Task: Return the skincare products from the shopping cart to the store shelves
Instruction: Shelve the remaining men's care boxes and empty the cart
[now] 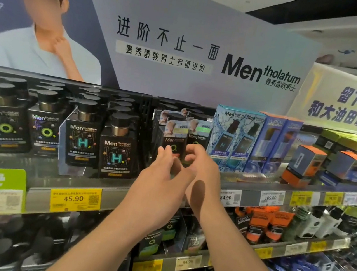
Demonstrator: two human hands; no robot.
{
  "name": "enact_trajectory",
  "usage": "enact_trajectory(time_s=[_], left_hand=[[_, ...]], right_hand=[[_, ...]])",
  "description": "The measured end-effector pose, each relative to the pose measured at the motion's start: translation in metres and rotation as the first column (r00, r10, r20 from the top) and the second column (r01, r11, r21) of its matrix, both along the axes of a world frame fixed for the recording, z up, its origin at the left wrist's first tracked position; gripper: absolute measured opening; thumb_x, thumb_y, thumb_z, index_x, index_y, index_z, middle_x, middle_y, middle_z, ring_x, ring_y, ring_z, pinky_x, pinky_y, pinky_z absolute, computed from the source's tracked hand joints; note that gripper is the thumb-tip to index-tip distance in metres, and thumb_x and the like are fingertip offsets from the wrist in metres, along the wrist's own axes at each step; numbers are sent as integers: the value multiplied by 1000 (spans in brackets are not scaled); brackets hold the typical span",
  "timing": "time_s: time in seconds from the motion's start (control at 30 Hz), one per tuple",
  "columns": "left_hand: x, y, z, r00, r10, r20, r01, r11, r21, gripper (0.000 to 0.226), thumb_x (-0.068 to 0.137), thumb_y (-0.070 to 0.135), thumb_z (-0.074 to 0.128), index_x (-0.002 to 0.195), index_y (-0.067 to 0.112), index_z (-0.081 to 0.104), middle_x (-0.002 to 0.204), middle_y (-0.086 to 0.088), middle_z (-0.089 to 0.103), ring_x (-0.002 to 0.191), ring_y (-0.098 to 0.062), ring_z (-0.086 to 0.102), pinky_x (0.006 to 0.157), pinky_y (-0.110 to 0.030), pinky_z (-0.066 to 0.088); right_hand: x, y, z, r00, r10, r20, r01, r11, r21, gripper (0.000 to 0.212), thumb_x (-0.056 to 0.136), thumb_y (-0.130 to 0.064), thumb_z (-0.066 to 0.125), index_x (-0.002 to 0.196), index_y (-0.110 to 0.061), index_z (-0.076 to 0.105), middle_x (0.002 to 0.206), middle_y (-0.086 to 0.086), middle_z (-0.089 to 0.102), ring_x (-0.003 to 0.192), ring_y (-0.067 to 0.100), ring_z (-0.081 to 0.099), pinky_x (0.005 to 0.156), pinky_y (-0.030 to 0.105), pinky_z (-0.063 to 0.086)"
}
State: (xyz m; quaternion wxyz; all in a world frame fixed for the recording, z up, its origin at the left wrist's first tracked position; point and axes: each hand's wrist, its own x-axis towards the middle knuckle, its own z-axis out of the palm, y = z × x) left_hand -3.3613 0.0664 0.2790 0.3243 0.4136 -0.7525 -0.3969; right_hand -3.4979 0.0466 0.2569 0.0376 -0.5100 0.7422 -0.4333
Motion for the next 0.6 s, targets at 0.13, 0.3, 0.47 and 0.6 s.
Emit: enact_trajectory(time_s=[0.13,0.3,0.47,0.6], left_hand=[[1,2,3,997,-24,77,28,998,-54,71,102,56,40,163,35,12,148,13,54,122,-11,61,100,-30,50],[-5,-5,2,977,-24,214,43,996,-83,75,102,55,36,164,30,3,165,-4,34,150,-28,34,123,-48,30],[-5,-7,3,965,-7,262,44,990,-134,71,106,45,35,165,25,0,172,3,5,158,-17,1,128,-39,7],[-8,-14,-3,956,-7,293,57,985,-161,72,105,46,32,164,21,0,172,-1,5,158,-13,-2,129,-41,1]], right_hand=[[-5,-3,-3,998,-34,-47,30,995,-91,30,99,-38,62,129,-34,57,115,-11,62,105,12,62,92,44,55],[-10,-5,0,988,-36,-149,32,999,-30,47,103,-35,56,148,-37,47,131,-5,57,115,13,58,92,37,53],[-12,-6,-2,984,-47,-174,51,999,19,53,103,-37,54,153,-43,39,130,-2,54,111,17,60,90,39,54],[-16,-10,-3,987,-15,-158,20,999,28,47,102,-34,55,149,-38,49,127,-2,54,112,18,61,93,38,52]])
